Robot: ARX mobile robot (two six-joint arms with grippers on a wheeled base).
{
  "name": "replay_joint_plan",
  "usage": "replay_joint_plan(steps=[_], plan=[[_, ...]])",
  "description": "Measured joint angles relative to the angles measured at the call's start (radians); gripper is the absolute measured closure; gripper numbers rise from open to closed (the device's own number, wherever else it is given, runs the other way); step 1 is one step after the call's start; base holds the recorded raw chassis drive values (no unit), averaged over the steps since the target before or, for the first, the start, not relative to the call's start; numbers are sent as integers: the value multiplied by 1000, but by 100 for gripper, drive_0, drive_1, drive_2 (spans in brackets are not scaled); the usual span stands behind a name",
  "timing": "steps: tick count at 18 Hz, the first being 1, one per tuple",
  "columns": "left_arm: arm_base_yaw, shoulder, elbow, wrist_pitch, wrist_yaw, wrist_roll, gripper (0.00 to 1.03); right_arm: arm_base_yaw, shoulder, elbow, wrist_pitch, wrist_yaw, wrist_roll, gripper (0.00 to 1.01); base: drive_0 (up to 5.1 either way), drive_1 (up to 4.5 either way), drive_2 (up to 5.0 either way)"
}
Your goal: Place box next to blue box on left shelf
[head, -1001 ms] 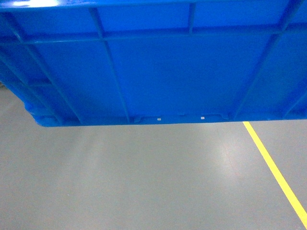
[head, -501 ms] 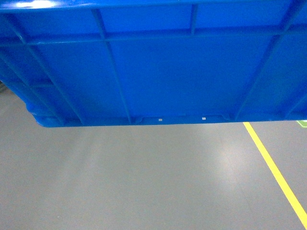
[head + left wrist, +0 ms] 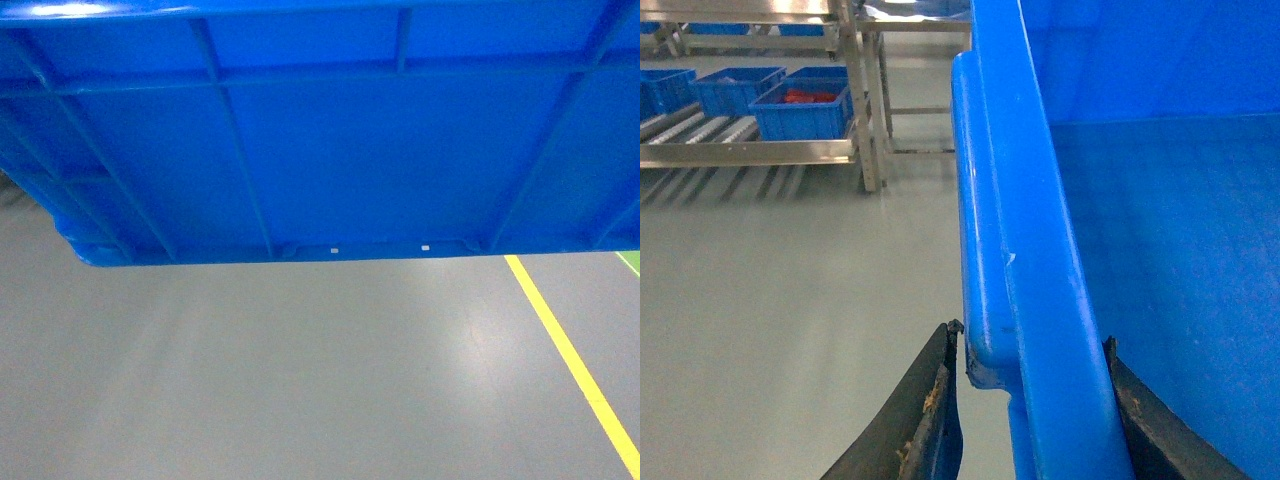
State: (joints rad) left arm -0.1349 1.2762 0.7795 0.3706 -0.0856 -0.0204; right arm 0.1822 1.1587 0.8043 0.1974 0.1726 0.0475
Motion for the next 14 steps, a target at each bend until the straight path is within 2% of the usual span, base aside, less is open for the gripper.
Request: replay_joint_plan(steps=[14], plan=[[0,0,0,0,0,0,71,0,0,0,0,0,0,92,-1,407,-408]])
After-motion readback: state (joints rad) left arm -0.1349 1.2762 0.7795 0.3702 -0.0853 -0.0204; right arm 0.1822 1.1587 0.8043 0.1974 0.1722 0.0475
